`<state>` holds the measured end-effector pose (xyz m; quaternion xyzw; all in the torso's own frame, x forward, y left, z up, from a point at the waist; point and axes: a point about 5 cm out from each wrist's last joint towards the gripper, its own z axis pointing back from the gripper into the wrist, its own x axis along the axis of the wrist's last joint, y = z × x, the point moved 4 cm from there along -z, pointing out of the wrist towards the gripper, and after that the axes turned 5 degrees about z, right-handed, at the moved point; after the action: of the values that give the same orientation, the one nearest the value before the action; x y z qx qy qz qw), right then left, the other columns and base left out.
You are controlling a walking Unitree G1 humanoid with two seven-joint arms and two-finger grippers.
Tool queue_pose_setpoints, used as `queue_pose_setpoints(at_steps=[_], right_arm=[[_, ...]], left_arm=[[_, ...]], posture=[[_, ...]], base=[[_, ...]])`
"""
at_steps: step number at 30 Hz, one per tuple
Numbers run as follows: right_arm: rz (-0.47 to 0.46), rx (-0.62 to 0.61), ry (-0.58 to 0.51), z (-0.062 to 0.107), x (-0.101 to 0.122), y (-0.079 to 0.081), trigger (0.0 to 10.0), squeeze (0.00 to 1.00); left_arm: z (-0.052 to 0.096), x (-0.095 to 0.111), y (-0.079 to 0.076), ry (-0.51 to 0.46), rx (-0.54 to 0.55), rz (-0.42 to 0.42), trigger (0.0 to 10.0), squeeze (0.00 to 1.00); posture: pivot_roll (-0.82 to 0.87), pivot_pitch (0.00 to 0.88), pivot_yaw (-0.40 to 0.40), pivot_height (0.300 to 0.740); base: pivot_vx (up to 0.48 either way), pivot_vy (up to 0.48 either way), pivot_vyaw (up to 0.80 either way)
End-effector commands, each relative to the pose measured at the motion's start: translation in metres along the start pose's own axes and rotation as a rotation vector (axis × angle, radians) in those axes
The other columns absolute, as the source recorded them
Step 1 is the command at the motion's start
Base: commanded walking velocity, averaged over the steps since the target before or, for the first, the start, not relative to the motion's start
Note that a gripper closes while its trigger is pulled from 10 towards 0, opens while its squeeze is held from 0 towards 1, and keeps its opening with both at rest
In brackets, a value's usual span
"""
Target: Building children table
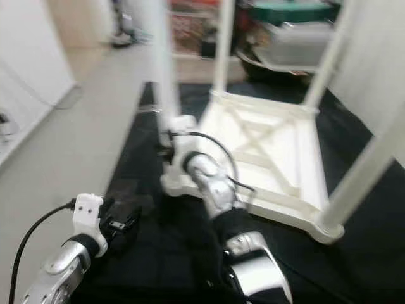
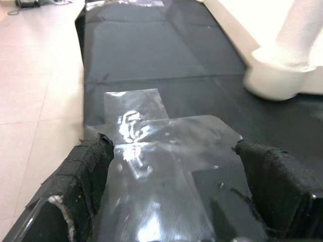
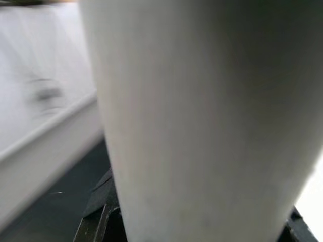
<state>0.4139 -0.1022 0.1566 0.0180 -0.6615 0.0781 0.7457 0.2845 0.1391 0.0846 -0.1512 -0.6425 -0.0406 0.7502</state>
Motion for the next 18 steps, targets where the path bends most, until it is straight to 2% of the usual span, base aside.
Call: queue_pose_setpoints(at_steps=[1, 2, 3, 4, 5, 6, 7, 10, 11, 13, 14, 15, 16, 17, 18], right_arm=[[0.007, -0.275, 0.211, 0.013, -0.049, -0.056, 0.0, 0.0], [-0.002, -0.456, 0.224, 0.029, -0.056, -0.09, 0.0, 0.0], [0.001, -0.57, 0.232, 0.044, -0.061, -0.114, 0.0, 0.0], [0.001, -0.57, 0.232, 0.044, -0.061, -0.114, 0.0, 0.0], [0.013, -0.633, 0.238, 0.055, -0.063, -0.127, 0.0, 0.0], [0.013, -0.633, 0.238, 0.055, -0.063, -0.127, 0.0, 0.0], [0.018, -0.675, 0.253, 0.061, -0.064, -0.134, 0.0, 0.0], [0.013, -0.67, 0.261, 0.062, -0.063, -0.133, 0.0, 0.0], [-0.036, -0.59, 0.241, 0.054, -0.059, -0.117, 10.0, 0.0], [-0.036, -0.59, 0.241, 0.054, -0.059, -0.117, 10.0, 0.0], [-0.109, -0.446, 0.2, 0.042, -0.051, -0.09, 10.0, 0.0], [-0.109, -0.446, 0.2, 0.042, -0.051, -0.09, 10.0, 0.0], [-0.164, -0.319, 0.12, 0.036, -0.037, -0.068, 10.0, 0.0], [-0.266, 0.017, -0.031, 0.029, 0.002, -0.021, 10.0, 1.0], [-0.277, 0.119, -0.074, 0.029, 0.014, -0.01, 10.0, 1.0]], left_arm=[[-0.001, -0.001, -0.001, 0.004, -0.003, -0.007, 10.0, 0.0], [-0.001, -0.002, -0.002, 0.006, -0.004, -0.004, 10.0, 0.0], [-0.002, -0.003, -0.003, 0.008, -0.008, -0.004, 10.0, 0.0], [-0.002, -0.003, -0.003, 0.008, -0.008, -0.004, 10.0, 0.0], [-0.003, -0.003, -0.003, 0.01, -0.011, -0.004, 10.0, 0.0], [-0.003, -0.003, -0.003, 0.01, -0.011, -0.004, 10.0, 0.0], [-0.004, -0.003, -0.002, 0.011, -0.012, -0.006, 10.0, 0.0], [-0.004, -0.003, -0.001, 0.011, -0.014, -0.007, 10.0, 0.0], [-0.005, -0.003, 0.0, 0.011, -0.015, -0.008, 10.0, 0.0], [-0.005, -0.003, 0.0, 0.011, -0.015, -0.008, 10.0, 0.0], [-0.005, -0.003, -0.001, 0.01, -0.016, -0.008, 10.0, 0.0], [-0.005, -0.003, -0.001, 0.01, -0.016, -0.008, 10.0, 0.0], [-0.006, -0.003, -0.001, 0.01, -0.017, -0.008, 10.0, 0.0], [-0.004, -0.003, -0.001, 0.009, -0.017, -0.006, 10.0, 0.0], [-0.004, -0.003, -0.001, 0.008, -0.018, -0.005, 10.0, 0.0]], posture=[[0.02, 0.0, -0.049, 0.74], [0.01, 0.0, -0.04, 0.74], [0.0, 0.0, -0.037, 0.74], [0.0, 0.0, -0.037, 0.74], [0.0, 0.0, -0.033, 0.74], [0.0, 0.0, -0.033, 0.74], [-0.01, 0.0, -0.03, 0.74], [-0.01, 0.0, -0.032, 0.74], [-0.01, 0.0, -0.032, 0.74], [-0.01, 0.0, -0.032, 0.74], [-0.01, 0.0, -0.031, 0.74], [-0.01, 0.0, -0.031, 0.74], [0.0, 0.0, -0.033, 0.74], [0.0, 0.0, -0.037, 0.74], [0.01, 0.0, -0.038, 0.74]], base=[[0.0, 0.0, 0.0], [0.0, 0.0, 0.0], [0.0, 0.0, 0.0], [0.0, 0.0, 0.0], [0.0, 0.0, 0.0], [0.0, 0.0, 0.0], [0.0, 0.0, 0.0], [0.0, 0.0, 0.0], [0.0, 0.0, 0.0], [0.0, 0.0, 0.0], [0.0, 0.0, 0.0], [0.0, 0.0, 0.0], [0.0, 0.0, 0.0], [0.0, 0.0, 0.0], [0.0, 0.0, 0.0]])
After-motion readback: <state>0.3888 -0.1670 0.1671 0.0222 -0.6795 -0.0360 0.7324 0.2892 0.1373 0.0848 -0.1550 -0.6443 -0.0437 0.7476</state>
